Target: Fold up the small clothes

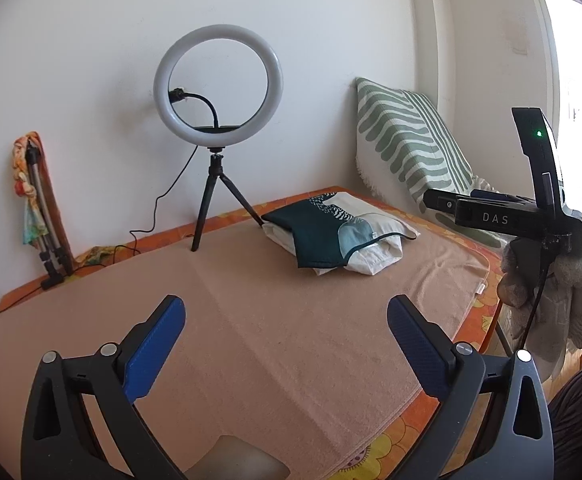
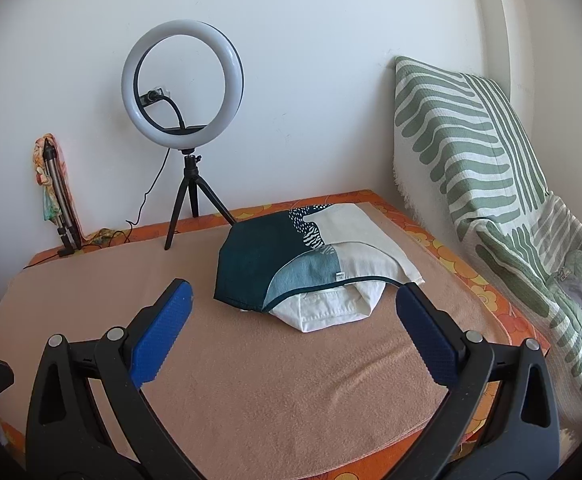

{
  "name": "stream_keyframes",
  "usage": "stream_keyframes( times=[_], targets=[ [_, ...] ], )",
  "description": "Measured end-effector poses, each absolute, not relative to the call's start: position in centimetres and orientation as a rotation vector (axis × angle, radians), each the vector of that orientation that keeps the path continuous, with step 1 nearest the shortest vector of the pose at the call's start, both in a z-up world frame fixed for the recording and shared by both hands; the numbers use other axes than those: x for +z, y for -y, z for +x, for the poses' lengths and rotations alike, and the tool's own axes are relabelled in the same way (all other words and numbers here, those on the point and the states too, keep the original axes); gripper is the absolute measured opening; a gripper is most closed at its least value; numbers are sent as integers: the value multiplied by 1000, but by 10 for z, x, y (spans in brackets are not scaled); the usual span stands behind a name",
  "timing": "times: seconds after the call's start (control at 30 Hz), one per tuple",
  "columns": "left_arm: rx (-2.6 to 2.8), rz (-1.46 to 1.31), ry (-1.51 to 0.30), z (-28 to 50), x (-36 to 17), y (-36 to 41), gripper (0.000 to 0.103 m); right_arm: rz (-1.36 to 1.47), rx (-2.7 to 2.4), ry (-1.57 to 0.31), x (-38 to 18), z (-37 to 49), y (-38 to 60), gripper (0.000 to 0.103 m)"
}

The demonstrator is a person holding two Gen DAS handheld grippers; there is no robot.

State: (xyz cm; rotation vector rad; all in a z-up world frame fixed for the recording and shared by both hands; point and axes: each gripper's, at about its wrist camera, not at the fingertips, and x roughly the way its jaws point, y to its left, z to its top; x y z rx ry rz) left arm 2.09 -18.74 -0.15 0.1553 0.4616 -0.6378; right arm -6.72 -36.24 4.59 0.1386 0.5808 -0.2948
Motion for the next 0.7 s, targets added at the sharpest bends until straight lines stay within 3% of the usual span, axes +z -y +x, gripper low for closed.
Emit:
stream_keyframes(
  times=[0.7],
  targets=[
    [-643,206,-512,16,-20,185,102,152,-312,-591,25,-68,362,103]
  ],
)
